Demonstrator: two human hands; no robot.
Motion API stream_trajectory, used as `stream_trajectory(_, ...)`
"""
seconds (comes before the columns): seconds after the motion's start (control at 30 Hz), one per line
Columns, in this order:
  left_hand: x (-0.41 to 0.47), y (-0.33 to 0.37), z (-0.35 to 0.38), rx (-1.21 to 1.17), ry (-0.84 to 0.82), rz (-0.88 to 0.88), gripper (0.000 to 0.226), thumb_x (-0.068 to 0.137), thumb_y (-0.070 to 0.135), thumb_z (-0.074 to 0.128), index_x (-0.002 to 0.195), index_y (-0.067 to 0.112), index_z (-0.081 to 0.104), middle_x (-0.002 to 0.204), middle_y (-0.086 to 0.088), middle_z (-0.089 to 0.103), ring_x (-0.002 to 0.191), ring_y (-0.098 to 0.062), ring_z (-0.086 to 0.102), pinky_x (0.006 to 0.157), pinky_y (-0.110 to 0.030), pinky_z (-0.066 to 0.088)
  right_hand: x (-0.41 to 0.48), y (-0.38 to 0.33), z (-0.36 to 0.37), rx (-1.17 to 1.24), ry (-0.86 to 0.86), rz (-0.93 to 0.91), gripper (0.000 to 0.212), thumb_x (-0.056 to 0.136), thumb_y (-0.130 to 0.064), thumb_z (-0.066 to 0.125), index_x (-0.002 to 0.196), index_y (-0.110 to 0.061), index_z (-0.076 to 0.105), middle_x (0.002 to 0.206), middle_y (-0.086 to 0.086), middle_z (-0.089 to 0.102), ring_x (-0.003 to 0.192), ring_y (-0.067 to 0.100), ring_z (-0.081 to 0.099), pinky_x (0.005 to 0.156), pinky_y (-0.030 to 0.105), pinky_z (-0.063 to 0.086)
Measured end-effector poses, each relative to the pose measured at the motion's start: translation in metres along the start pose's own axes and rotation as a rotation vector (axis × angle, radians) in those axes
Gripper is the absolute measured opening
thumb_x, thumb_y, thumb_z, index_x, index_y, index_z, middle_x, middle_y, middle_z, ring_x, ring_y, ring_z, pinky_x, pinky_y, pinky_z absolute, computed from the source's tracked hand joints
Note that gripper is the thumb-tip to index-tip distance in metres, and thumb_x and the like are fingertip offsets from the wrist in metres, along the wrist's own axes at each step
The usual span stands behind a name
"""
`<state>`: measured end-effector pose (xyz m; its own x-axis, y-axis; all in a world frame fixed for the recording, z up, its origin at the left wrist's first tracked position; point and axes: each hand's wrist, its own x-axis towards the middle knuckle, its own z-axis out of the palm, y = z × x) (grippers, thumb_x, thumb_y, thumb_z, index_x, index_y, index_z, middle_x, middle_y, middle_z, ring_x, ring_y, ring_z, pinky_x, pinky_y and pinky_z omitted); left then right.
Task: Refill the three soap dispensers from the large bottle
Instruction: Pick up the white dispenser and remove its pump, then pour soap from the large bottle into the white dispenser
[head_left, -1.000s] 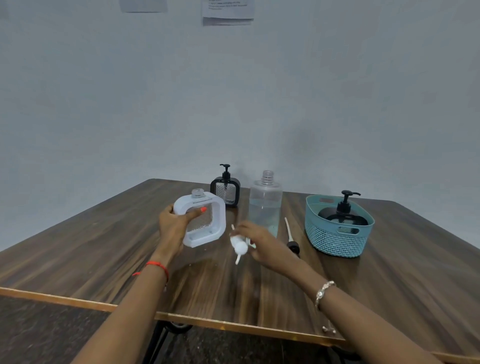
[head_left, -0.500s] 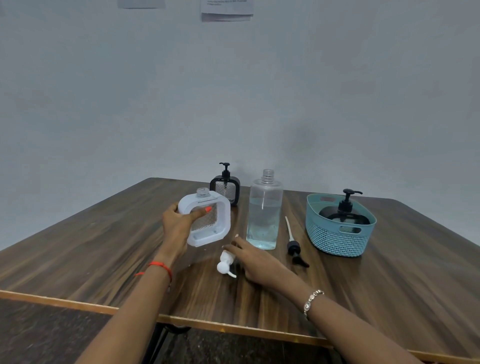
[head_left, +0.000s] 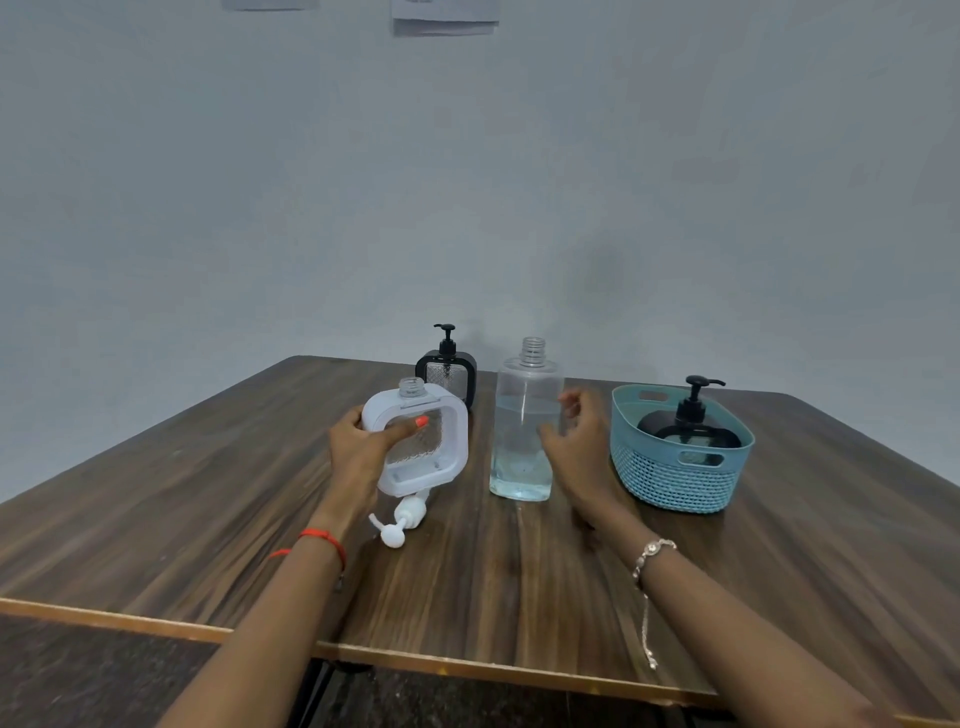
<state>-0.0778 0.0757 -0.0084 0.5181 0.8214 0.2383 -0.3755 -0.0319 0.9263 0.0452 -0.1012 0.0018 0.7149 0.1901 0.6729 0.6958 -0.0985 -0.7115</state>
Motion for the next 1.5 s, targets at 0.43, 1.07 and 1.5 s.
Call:
stream_trajectory(0.43,0.008,-0.008,0.004,0.012,-0.046,0.000,0.031,0.064,0.004,0.082,0.089,0.009,0.065,0.083,-0.006,0.069,0.072,-0.017,0.066,0.063,-0.027,0.052,0.029,0.018,0.003,0.397,-0.407,0.392,0.047,0.069,0.002,0.077,0.106,-0.014,0.053,0.109,0.010,0.064,0.084,0.013,0.063,0.056,0.012,0.052)
stream_trajectory(1.07,-0.010,0.020,0.030,0.064,-0.089,0.052,0.033,0.061,0.004,0.084,0.086,0.016,0.064,0.081,0.001,0.067,0.073,-0.016,0.064,0.065,-0.026,0.052,0.060,-0.033,-0.026,-0.109,-0.188,-0.102,0.075,0.053,-0.026,0.088,0.117,-0.016,0.050,0.096,0.000,0.059,0.086,0.014,0.057,0.070,0.021,0.046)
stream_trajectory(1.5,-0.037,0.038,0.066,0.226,0.014,0.201,0.063,0.054,0.018,0.088,0.111,0.009,0.061,0.105,-0.006,0.067,0.093,-0.022,0.064,0.074,-0.031,0.052,0.049,-0.065,-0.081,-0.649,-0.362,-0.326,0.081,0.059,-0.032,0.078,0.130,-0.024,0.040,0.104,0.003,0.061,0.091,0.025,0.059,0.071,0.029,0.040)
